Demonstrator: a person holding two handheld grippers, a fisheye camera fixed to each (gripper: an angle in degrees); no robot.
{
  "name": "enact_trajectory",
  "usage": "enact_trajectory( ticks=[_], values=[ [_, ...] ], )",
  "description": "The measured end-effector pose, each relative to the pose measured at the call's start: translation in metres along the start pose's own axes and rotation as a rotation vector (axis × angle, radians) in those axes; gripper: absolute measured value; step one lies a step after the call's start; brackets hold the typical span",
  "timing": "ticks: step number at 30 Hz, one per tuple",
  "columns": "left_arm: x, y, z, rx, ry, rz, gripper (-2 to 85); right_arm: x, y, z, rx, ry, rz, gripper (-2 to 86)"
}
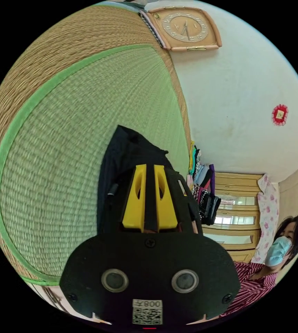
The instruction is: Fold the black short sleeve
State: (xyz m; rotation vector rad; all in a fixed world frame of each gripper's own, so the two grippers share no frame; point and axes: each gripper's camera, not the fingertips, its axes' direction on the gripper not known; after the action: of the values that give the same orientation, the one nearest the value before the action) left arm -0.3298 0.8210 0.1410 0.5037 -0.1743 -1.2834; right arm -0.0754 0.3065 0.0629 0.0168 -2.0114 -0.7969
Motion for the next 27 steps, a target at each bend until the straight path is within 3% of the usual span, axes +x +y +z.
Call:
enact_trajectory(
  ticks=[4,9,14,27],
  values=[
    [-0.008,0.016,-0.014,0.063,0.039,-0.003,3.5,0.023,0.005,0.008,-0.009,-0.048,0.069,0.1],
    [-0.019,0.029,-0.024,0.037,-0.081,-0.012,3.6,0.032,0.022,0.007,-0.001,-0.053,0.082,0.1],
    [-0.027,0.060,-0.045,0.084,0.077,0.017,4.9,0.040,0.059,-0.020,0.085,-0.130,0.086,0.1],
    [-0.062,0.201,-0.120,0.055,0.004,-0.001,8.7,0.108,0.256,-0.035,0.093,-0.286,0.248,2.8]
  ],
)
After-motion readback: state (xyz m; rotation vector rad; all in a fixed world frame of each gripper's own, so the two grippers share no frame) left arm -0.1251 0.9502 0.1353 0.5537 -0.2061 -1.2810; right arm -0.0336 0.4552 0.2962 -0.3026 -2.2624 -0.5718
